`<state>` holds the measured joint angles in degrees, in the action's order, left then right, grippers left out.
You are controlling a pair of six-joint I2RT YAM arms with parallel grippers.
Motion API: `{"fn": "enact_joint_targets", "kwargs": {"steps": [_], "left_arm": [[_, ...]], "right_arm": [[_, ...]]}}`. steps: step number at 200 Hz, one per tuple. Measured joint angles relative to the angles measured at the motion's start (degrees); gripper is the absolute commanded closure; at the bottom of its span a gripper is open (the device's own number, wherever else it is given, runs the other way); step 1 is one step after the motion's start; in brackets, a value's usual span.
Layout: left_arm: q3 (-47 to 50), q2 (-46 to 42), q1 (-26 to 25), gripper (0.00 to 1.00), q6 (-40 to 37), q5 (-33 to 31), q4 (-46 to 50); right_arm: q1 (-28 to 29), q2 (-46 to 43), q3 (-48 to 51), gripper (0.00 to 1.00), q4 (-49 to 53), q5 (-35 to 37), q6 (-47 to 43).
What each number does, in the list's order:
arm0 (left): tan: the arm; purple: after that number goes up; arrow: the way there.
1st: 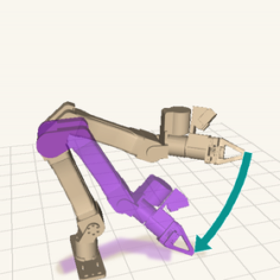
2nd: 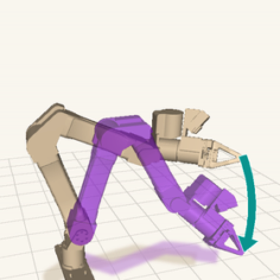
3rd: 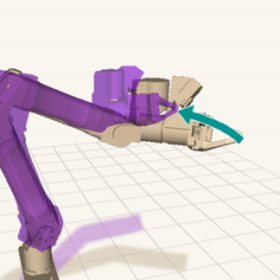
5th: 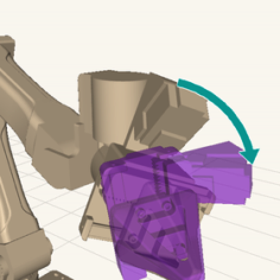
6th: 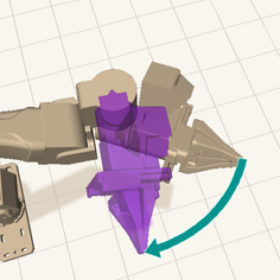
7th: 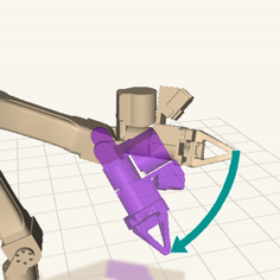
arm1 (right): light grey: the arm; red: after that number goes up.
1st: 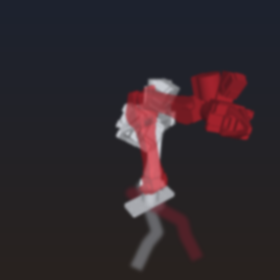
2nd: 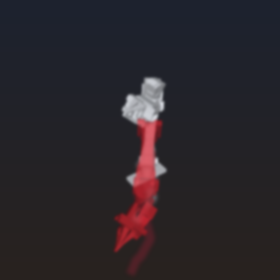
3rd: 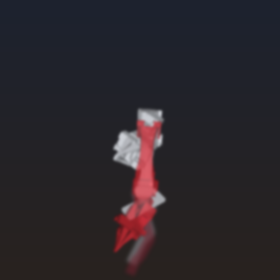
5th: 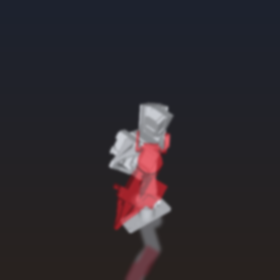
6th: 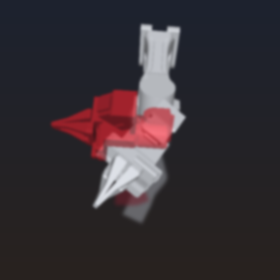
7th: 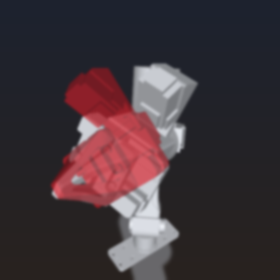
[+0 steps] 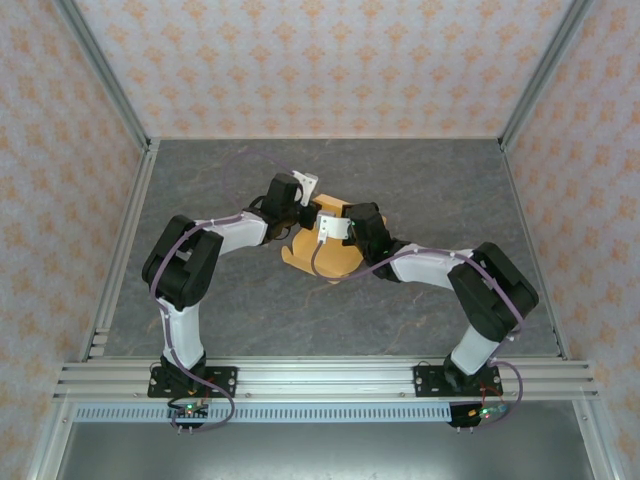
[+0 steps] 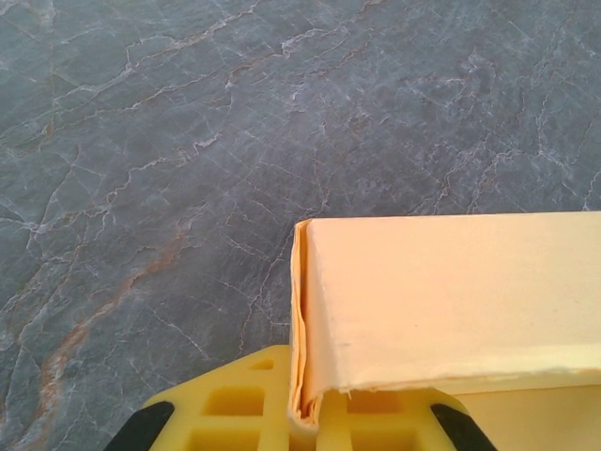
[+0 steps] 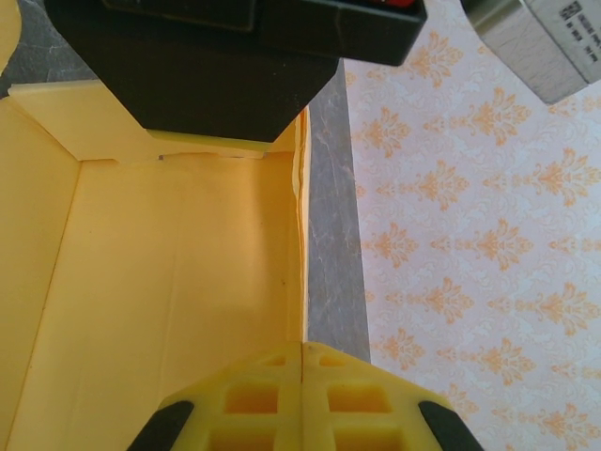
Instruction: Fold the paper box
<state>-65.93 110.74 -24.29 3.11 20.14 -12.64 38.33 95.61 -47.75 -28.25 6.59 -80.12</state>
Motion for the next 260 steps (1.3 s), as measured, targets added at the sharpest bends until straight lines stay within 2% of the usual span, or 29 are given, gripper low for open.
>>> {"fn": "enact_joint_targets", "kwargs": {"steps": [33, 45, 73, 114, 154, 163, 190, 223, 243, 260], "left_arm": [[1.6, -1.2, 0.0, 1.00, -0.2, -0.3, -0.6], [2.1, -1.8, 0.0, 1.00, -0.2, -0.7, -0.4], [4.1, -3.5, 0.2, 1.00, -0.2, -3.0, -0.4], [5.8, -4.7, 0.9, 1.00, -0.2, -4.8, -0.9], [6.5, -5.1, 0.9, 1.00, -0.2, -6.3, -1.6], [6.6, -5.2, 0.9, 1.00, 0.0, -7.0, -1.5], [7.2, -5.9, 0.9, 1.00, 1.2, -9.3, -1.4], [8.6, -8.2, 0.9, 1.00, 3.4, -11.7, -0.6], [8.7, -8.7, 0.9, 1.00, 4.2, -12.3, -0.6], [8.7, -8.7, 0.9, 1.00, 4.6, -13.1, -0.4]], "right_arm": [[0.0, -0.1, 0.0, 1.00, 0.2, -0.3, 0.0], [0.1, -0.1, 0.0, 0.95, 0.4, -0.6, 0.3], [0.1, -0.4, 0.0, 0.75, 1.3, -0.4, 1.5], [-0.1, -2.9, 0.0, 0.57, 4.1, -0.7, 6.0], [-0.1, -7.3, 0.0, 0.41, 6.1, -4.3, 13.5], [-0.1, -8.4, 0.0, 0.34, 6.6, -5.7, 16.0], [0.6, -11.6, 0.0, 0.29, 9.4, -9.8, 24.7], [0.5, -18.6, -1.0, 0.28, 17.7, -12.9, 39.6], [-2.8, -23.1, -2.0, 0.27, 22.6, -14.5, 49.5], [-5.6, -24.7, -3.7, 0.30, 27.1, -14.8, 58.9]]}}
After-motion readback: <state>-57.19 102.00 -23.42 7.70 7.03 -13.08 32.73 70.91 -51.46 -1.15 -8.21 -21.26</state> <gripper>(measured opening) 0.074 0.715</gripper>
